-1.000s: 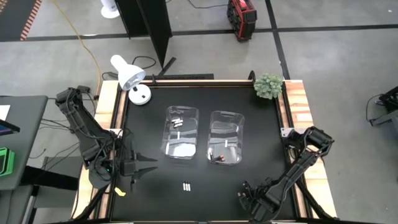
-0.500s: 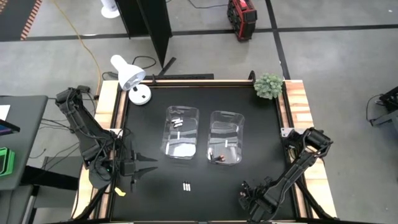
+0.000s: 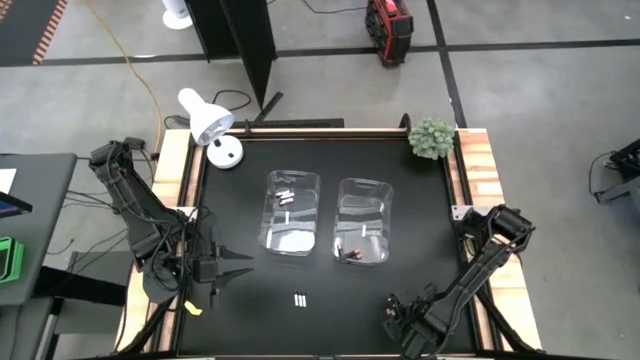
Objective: Sort batteries
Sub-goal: Put the black battery into the right transparent bin
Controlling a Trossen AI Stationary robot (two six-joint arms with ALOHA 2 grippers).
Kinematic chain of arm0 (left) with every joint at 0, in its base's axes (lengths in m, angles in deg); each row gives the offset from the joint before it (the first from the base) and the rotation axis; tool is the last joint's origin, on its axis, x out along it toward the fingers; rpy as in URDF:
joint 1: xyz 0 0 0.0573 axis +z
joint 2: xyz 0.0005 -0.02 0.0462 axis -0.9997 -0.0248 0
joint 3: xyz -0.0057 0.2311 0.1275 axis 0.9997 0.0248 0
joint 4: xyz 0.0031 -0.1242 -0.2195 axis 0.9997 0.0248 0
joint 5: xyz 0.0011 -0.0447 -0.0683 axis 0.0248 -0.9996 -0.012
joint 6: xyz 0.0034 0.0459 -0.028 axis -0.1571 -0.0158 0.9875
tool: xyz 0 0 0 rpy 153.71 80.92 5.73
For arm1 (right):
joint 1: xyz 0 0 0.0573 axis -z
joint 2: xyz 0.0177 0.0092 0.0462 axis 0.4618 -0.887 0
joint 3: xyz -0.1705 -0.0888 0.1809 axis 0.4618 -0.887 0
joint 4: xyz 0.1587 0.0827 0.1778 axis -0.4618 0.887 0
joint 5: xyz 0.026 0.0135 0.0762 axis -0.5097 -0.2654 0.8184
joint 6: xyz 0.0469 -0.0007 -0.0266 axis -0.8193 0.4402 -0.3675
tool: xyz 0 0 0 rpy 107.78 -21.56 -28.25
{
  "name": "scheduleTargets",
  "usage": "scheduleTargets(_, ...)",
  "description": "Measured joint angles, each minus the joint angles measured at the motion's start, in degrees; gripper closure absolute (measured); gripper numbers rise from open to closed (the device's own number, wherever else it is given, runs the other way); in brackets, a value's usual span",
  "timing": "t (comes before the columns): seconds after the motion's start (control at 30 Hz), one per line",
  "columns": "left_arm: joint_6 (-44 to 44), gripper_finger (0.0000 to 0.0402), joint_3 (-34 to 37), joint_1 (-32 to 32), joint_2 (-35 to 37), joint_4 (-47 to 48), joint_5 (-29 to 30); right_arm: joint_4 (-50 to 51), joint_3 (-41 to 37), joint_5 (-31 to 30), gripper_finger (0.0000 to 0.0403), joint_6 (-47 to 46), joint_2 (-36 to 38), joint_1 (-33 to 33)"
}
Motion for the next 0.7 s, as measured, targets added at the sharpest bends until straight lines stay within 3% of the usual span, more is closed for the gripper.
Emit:
scheduleTargets(0.13, 0.0, 0.0294, 0.0, 0.0, 0.0, 0.0, 0.0, 0.3, 0.4, 0.1, 0.0375, 1.5, 0.0, 0.0)
scheduleTargets(0.47, 0.1, 0.0294, 0.0, 0.0, 0.0, 0.0, -0.1, -0.3, 0.4, 3.0, 0.0206, 1.0, -0.2, 0.0)
scheduleTargets(0.57, 0.1, 0.0294, 0.0, 0.0, 0.0, 0.0, -0.1, -0.8, 0.1, 3.1, 0.0195, 0.8, -0.2, 0.4)
scheduleTargets(0.7, 0.1, 0.0294, 0.0, 0.0, 0.0, 0.0, -0.1, -0.9, -0.8, 3.2, 0.0213, 0.6, -0.2, 0.6)
